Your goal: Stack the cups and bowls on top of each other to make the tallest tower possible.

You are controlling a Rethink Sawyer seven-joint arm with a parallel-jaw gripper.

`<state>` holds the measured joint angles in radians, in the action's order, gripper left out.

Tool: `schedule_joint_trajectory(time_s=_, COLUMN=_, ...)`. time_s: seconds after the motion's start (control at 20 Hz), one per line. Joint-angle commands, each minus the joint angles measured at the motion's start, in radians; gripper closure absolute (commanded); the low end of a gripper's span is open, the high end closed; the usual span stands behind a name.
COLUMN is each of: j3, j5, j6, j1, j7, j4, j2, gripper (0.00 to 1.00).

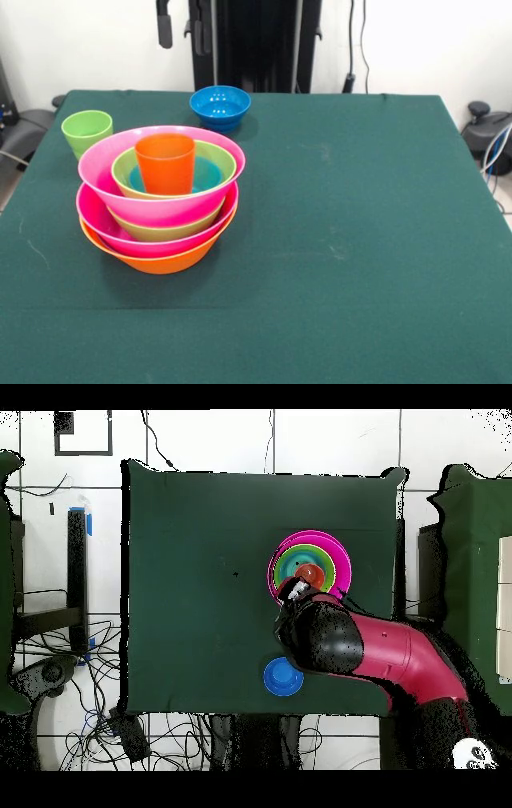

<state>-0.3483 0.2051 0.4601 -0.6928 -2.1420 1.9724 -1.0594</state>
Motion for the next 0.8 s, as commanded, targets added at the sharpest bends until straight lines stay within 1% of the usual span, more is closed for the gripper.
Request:
schedule_joint_trajectory(time_s=0.05, j3=-0.031, j5=-0.009, j6=-0.047, j1=0.035, j7=-0.061, j4=0.116, j2=0.069, gripper=0.00)
schedule_joint_trajectory(time_s=0.4, j3=-0.017, j5=-0.005, j6=-0.080, j1=0.036, j7=-0.080, j4=0.145, j2=0.086, gripper=0.00)
schedule_joint_trajectory(time_s=0.8, j3=-0.006, j5=-0.011, j6=-0.170, j1=0.047, j7=-0.130, j4=0.202, j2=0.105, gripper=0.00)
